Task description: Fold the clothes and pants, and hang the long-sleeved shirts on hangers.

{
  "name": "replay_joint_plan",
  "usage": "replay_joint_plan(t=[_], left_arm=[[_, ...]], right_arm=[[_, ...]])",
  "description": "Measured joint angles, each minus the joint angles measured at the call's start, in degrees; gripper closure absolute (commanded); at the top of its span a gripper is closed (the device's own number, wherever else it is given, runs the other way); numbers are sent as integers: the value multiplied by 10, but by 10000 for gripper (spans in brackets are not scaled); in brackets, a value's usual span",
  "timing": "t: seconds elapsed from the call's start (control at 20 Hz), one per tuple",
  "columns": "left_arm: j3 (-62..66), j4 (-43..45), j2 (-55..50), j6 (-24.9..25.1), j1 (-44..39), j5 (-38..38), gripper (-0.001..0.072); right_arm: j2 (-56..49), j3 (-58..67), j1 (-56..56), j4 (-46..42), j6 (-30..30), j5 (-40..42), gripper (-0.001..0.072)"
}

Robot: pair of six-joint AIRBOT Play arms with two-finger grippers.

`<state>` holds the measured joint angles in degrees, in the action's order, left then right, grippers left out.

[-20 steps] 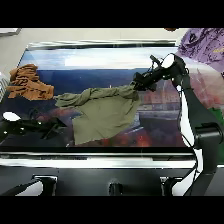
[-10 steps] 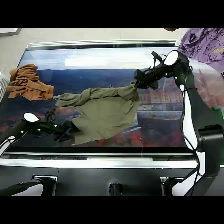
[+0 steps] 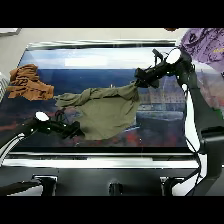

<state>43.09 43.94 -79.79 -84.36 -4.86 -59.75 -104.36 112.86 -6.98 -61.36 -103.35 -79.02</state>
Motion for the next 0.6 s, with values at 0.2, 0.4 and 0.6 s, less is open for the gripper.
replay_joint_plan(t=[0.2,0.4,0.6], left_arm=[[143,7,37,14,37,-12,694],[385,60,92,-9,90,-14,693],[614,159,153,-60,112,-16,693]], right_arm=[[60,9,9,-19,5,69,684],[175,16,37,-39,9,179,683],[325,19,62,-59,10,257,683]])
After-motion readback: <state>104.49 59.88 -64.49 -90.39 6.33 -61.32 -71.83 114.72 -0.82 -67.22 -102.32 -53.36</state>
